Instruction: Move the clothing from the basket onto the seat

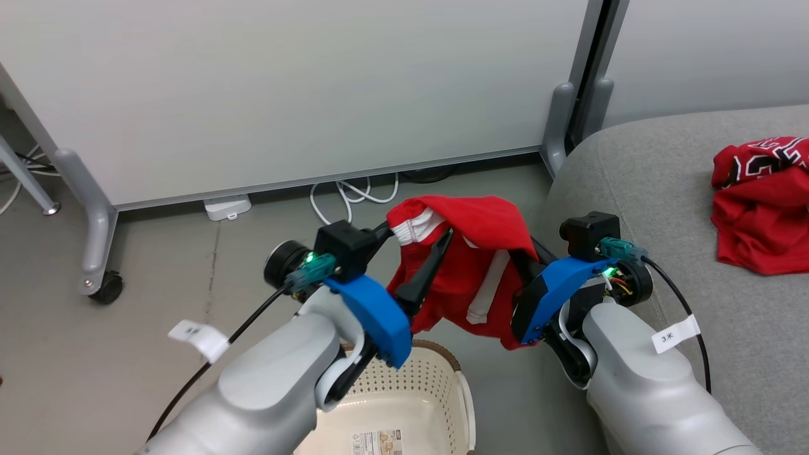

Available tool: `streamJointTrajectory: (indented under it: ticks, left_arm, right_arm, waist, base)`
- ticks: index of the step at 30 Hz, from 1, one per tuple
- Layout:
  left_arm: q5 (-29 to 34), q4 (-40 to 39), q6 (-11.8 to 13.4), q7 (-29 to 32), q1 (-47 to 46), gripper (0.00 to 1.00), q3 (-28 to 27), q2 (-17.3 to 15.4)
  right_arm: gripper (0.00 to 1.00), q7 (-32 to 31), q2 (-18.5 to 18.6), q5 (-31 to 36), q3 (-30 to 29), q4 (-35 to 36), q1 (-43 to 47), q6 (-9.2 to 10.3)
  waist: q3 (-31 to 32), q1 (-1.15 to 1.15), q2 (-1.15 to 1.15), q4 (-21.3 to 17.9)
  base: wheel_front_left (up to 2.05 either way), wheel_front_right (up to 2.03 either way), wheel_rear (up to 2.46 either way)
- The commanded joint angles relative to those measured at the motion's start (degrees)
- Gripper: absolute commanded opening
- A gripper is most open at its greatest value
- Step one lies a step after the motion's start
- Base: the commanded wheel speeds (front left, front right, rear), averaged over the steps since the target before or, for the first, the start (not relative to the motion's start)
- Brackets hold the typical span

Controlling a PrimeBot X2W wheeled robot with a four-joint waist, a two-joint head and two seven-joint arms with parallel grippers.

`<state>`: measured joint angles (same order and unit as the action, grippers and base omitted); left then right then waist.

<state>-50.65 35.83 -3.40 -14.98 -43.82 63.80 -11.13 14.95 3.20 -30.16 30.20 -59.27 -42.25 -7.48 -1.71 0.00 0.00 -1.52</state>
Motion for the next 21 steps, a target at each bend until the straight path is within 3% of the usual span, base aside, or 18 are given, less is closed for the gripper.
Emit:
streamJointTrajectory:
  ticks: [1,12,21]
  left_arm:
    - [0.77,-1.35,0.48,-0.23,1.39,1.00,-1.25,-0.90]
    - [9.21,-14.42,4.06,-0.27,17.34,1.00,-14.16,-6.30]
    - [18.90,-23.06,5.32,-0.23,30.61,1.00,-26.94,-7.41]
  right_arm:
    - [0.00,0.33,0.28,0.68,-0.43,0.61,0.31,-0.03]
    - [0.00,0.34,0.16,3.31,-2.33,3.31,2.60,-0.03]
    - [0.00,0.34,-0.12,3.48,-1.13,5.89,3.22,-0.03]
  waist:
    - [-0.16,0.00,0.00,-0.33]
    - [-0.10,0.00,0.00,-2.63]
    - [-0.63,0.00,0.00,-6.75]
  base:
    - [0.00,0.00,0.00]
    - [0.00,0.00,0.00]
    - [0.00,0.00,0.00]
